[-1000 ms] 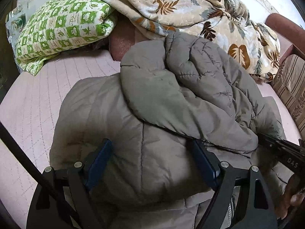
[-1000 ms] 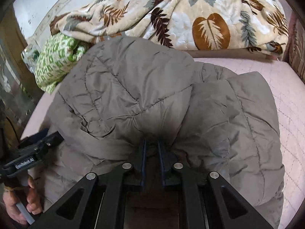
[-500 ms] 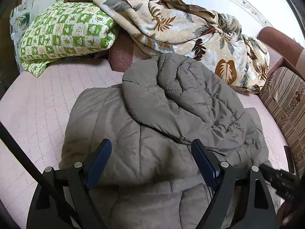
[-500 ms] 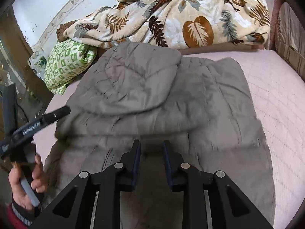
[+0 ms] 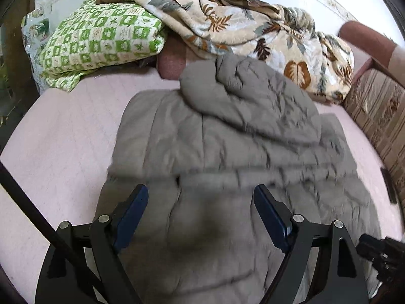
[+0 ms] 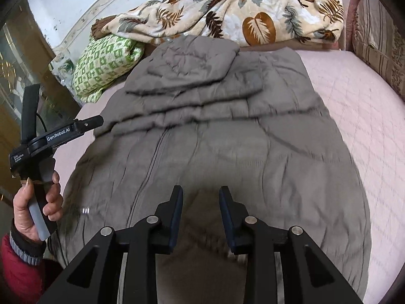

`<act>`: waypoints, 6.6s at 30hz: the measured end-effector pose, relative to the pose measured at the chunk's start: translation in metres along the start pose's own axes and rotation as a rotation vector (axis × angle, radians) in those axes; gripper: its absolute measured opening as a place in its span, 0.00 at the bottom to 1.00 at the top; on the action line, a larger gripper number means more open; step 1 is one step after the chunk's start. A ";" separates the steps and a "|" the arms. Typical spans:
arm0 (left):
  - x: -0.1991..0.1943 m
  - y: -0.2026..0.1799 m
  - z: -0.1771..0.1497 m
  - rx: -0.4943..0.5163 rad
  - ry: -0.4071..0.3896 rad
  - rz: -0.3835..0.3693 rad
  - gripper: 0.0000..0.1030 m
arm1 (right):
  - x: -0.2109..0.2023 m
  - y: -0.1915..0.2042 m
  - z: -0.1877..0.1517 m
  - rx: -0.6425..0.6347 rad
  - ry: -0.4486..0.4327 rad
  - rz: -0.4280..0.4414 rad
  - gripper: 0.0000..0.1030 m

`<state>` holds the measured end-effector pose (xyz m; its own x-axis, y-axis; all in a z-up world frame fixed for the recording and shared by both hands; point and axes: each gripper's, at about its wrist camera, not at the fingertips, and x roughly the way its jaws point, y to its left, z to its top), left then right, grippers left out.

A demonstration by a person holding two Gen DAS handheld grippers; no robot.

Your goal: Fold large clothes

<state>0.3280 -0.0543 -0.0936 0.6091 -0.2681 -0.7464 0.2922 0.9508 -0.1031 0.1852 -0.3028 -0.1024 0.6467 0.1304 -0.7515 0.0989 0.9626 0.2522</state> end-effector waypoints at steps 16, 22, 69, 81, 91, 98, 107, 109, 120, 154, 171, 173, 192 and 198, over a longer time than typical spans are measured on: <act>-0.073 -0.007 -0.129 -0.012 0.026 0.080 0.82 | -0.028 0.016 -0.073 -0.047 0.001 -0.010 0.37; -0.075 -0.007 -0.152 -0.030 0.060 0.102 0.82 | -0.034 0.015 -0.088 -0.050 -0.002 -0.017 0.37; -0.064 -0.014 -0.196 0.045 -0.073 0.189 0.97 | -0.025 0.027 -0.129 -0.150 -0.082 -0.065 0.65; -0.064 -0.015 -0.199 0.059 -0.099 0.198 0.98 | -0.025 0.028 -0.129 -0.150 -0.083 -0.066 0.66; -0.066 -0.015 -0.201 0.073 -0.115 0.197 0.98 | -0.025 0.029 -0.130 -0.150 -0.083 -0.068 0.67; -0.069 -0.014 -0.203 0.089 -0.125 0.185 0.98 | -0.024 0.030 -0.130 -0.165 -0.071 -0.059 0.84; -0.095 -0.007 -0.209 0.094 -0.086 0.144 0.97 | -0.035 0.027 -0.130 -0.156 -0.056 -0.021 0.93; -0.105 -0.004 -0.211 0.089 -0.099 0.143 0.97 | -0.043 0.023 -0.130 -0.135 -0.072 0.002 0.92; -0.143 0.101 -0.218 -0.299 -0.119 0.140 0.97 | -0.122 -0.057 -0.126 0.109 -0.309 -0.070 0.83; -0.121 0.075 -0.230 -0.333 -0.062 -0.013 0.93 | -0.098 -0.081 -0.164 0.438 -0.241 0.203 0.80; -0.103 0.057 -0.231 -0.209 -0.038 0.154 0.94 | -0.067 -0.076 -0.161 0.400 -0.144 0.117 0.42; -0.104 0.054 -0.231 -0.193 -0.044 0.177 0.94 | -0.065 -0.083 -0.164 0.434 -0.147 0.141 0.42; -0.104 0.037 -0.229 -0.077 -0.082 0.306 0.96 | -0.063 -0.082 -0.168 0.438 -0.173 0.142 0.44; -0.102 0.040 -0.229 -0.086 -0.071 0.295 0.97 | -0.064 -0.083 -0.167 0.442 -0.163 0.144 0.44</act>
<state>0.1086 0.0464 -0.1715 0.7090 0.0139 -0.7051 0.0337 0.9980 0.0535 0.0093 -0.3513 -0.1777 0.7836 0.1818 -0.5941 0.2890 0.7398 0.6075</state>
